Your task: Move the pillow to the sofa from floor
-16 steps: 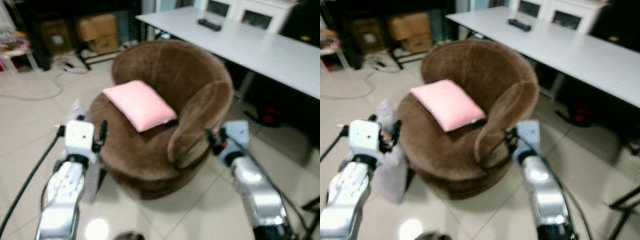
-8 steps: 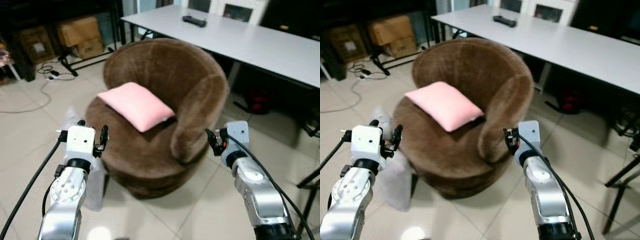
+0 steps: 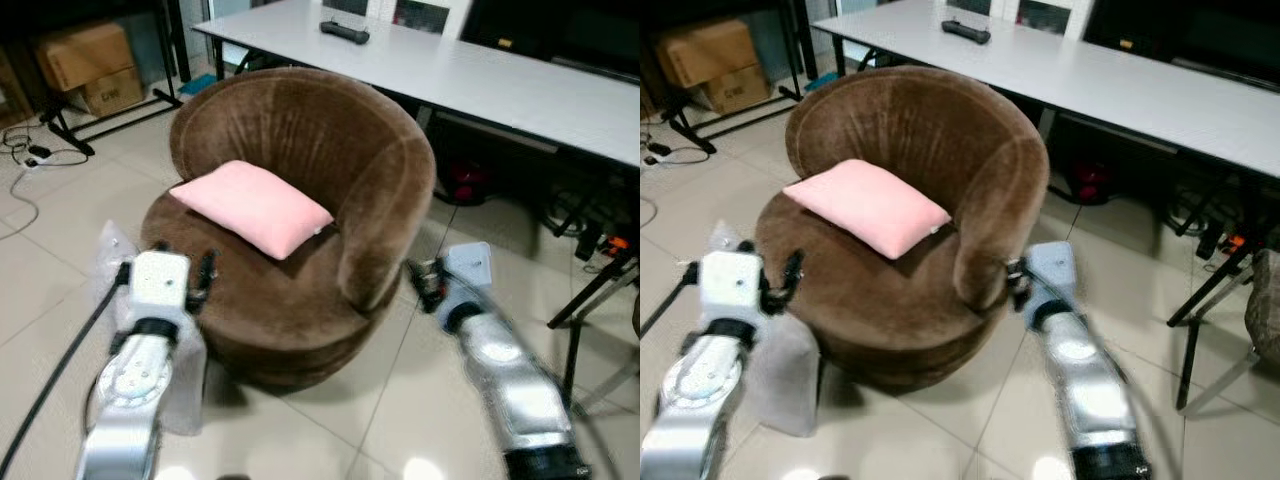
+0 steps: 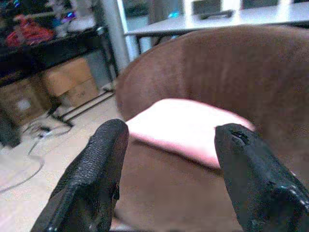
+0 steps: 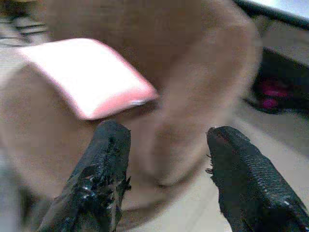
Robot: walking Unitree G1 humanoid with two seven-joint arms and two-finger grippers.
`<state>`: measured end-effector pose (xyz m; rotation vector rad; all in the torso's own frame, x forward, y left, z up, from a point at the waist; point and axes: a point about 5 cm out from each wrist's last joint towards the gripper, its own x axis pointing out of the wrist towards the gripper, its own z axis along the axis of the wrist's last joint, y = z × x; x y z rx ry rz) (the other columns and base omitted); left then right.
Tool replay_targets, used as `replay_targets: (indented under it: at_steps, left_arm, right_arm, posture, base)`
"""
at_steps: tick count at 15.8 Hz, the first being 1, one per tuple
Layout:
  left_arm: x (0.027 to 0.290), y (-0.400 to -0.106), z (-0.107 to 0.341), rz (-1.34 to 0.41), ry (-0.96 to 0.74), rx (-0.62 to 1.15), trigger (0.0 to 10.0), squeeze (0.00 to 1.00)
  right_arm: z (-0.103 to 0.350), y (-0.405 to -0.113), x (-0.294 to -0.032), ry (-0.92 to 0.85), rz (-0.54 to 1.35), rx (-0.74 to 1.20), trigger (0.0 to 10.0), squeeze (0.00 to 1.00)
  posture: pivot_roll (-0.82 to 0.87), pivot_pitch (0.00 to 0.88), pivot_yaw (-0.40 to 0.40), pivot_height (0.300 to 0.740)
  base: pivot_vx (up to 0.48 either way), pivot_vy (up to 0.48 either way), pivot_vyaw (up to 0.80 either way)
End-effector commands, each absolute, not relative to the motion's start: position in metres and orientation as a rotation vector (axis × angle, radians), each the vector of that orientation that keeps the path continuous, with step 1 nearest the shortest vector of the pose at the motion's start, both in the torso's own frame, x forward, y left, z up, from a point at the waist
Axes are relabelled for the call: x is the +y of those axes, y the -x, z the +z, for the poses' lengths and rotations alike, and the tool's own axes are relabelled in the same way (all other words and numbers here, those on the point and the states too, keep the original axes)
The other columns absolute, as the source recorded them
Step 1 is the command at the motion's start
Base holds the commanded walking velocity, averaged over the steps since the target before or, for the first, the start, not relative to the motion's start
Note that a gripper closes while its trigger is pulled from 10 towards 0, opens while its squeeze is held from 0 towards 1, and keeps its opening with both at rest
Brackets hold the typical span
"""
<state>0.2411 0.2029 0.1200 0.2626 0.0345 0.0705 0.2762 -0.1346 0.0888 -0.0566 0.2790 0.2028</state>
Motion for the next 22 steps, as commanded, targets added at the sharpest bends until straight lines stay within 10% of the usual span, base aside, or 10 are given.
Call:
replay_targets:
  at_steps: [1, 22]
  left_arm:
    - [0.198, -0.242, 0.124, 0.062, -0.256, 0.017, 10.0, 0.00]
    - [0.199, -0.254, 0.129, -0.004, -0.291, 0.020, 10.0, 0.00]
  right_arm:
    - [0.095, -0.279, -0.143, 0.076, 0.184, 0.262, 10.0, 0.00]
    - [0.084, -0.271, -0.142, 0.005, 0.098, 0.283, 10.0, 0.00]
  posture:
    - [0.12, 0.000, -0.071, 0.740]
    - [0.12, 0.000, 0.006, 0.740]
  base:
    - [0.000, 0.465, 0.00]
    - [0.000, 0.474, -0.11]
